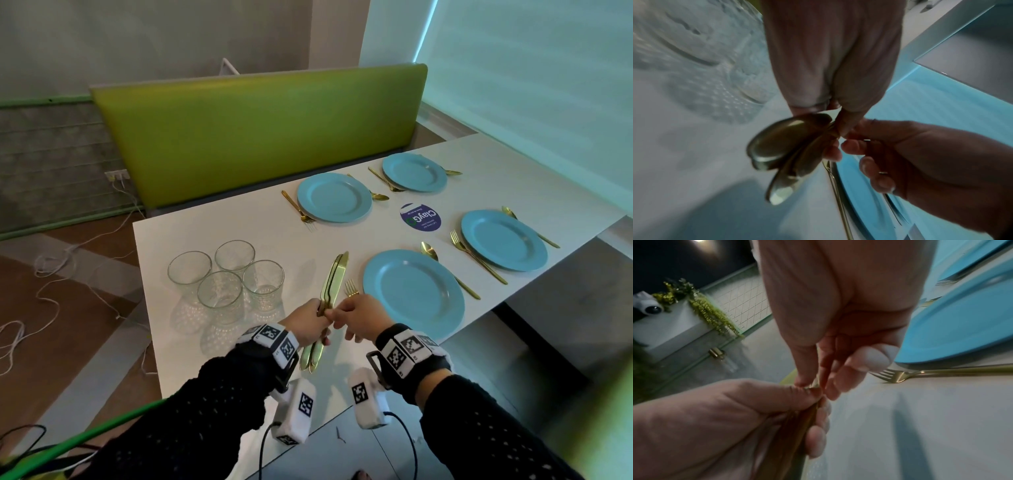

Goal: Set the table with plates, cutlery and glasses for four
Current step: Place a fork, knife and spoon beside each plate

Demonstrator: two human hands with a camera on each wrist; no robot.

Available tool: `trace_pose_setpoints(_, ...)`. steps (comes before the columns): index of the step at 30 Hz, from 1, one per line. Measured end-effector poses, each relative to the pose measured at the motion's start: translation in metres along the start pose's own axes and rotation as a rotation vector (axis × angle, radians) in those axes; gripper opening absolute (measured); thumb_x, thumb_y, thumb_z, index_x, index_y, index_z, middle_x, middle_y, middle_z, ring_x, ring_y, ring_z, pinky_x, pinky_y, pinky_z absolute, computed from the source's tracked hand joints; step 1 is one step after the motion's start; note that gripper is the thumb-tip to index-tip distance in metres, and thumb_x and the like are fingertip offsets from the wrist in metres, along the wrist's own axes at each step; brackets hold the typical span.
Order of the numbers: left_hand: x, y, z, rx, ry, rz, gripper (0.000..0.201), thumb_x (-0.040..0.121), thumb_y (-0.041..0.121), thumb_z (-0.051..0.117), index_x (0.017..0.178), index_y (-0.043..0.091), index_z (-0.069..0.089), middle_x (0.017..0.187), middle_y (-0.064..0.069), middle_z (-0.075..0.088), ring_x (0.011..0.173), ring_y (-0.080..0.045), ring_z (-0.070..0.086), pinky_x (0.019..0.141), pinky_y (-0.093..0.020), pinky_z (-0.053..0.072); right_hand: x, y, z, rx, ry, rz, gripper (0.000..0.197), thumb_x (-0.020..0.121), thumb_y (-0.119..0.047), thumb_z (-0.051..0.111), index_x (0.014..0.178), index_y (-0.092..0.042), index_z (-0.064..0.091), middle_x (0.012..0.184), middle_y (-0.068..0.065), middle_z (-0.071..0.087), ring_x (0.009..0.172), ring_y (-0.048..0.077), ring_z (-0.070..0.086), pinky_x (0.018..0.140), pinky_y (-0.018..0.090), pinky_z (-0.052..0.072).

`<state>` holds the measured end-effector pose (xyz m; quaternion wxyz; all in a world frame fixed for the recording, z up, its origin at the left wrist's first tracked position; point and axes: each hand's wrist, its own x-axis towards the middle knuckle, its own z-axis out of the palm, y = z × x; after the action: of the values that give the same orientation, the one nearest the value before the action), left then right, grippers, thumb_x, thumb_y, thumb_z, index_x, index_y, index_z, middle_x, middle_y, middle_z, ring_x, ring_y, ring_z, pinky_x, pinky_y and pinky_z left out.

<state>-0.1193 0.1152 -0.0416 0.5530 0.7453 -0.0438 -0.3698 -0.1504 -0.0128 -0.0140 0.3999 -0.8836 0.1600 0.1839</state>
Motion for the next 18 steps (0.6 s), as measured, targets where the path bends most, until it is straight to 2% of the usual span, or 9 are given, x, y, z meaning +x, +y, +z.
trace_pose_setpoints(4,0.003,0.003,0.008,-0.012,-0.017,0.03,0.015,0.095,0.01,0.05,0.109,0.01,0.047,0.089,-0.006,0.054,0.067,-0.015,0.053,0.07,-0.032,0.052,-0.001,0.012,-0.005,0.191,0.007,0.072,0.021,0.088,-0.028,0.063,0.089,-0.007,0.065,0.071,-0.005,0.061,0.053,0.01,0.053,0.048,0.019,0.042)
trace_pose_setpoints(6,0.005,0.005,0.012,-0.011,-0.003,0.042,0.017,0.093,0.006,0.052,0.109,0.012,0.049,0.09,-0.006,0.056,0.07,-0.016,0.055,0.068,-0.031,0.055,-0.001,0.018,-0.006,0.293,0.026,0.105,0.019,0.088,-0.026,0.064,0.081,-0.009,0.062,0.07,-0.003,0.059,0.054,0.011,0.052,0.048,0.02,0.039)
trace_pose_setpoints(9,0.008,0.004,0.017,-0.082,0.024,0.038,0.014,0.092,0.006,0.055,0.105,0.012,0.052,0.088,-0.007,0.059,0.068,-0.019,0.059,0.082,-0.043,0.055,0.001,0.025,-0.006,0.424,0.079,0.132,0.019,0.086,-0.021,0.066,0.071,-0.013,0.058,0.069,-0.001,0.059,0.052,0.012,0.051,0.045,0.02,0.037)
trace_pose_setpoints(12,0.009,0.004,0.021,-0.202,0.068,0.009,0.012,0.092,0.01,0.055,0.104,0.012,0.056,0.088,-0.008,0.063,0.07,-0.022,0.062,0.085,-0.043,0.054,0.002,0.027,-0.008,0.505,0.12,0.118,0.019,0.087,-0.016,0.064,0.07,-0.01,0.059,0.071,0.002,0.063,0.048,0.012,0.05,0.041,0.02,0.036)
trace_pose_setpoints(15,0.014,0.004,0.017,-0.251,0.188,-0.024,0.012,0.092,0.01,0.055,0.103,0.008,0.059,0.074,-0.007,0.061,0.064,-0.02,0.058,0.081,-0.039,0.053,0.007,0.033,-0.013,0.481,0.193,0.112,0.021,0.088,-0.016,0.063,0.067,-0.01,0.06,0.068,0.008,0.063,0.043,0.013,0.043,0.041,0.022,0.034)
trace_pose_setpoints(18,0.019,0.005,0.005,-0.247,0.281,-0.038,0.016,0.092,0.004,0.055,0.108,0.005,0.058,0.072,-0.006,0.056,0.061,-0.016,0.053,0.07,-0.035,0.055,0.013,0.044,-0.02,0.215,0.246,0.145,0.024,0.085,-0.021,0.066,0.062,-0.016,0.06,0.055,-0.002,0.056,0.046,0.01,0.044,0.042,0.016,0.036)
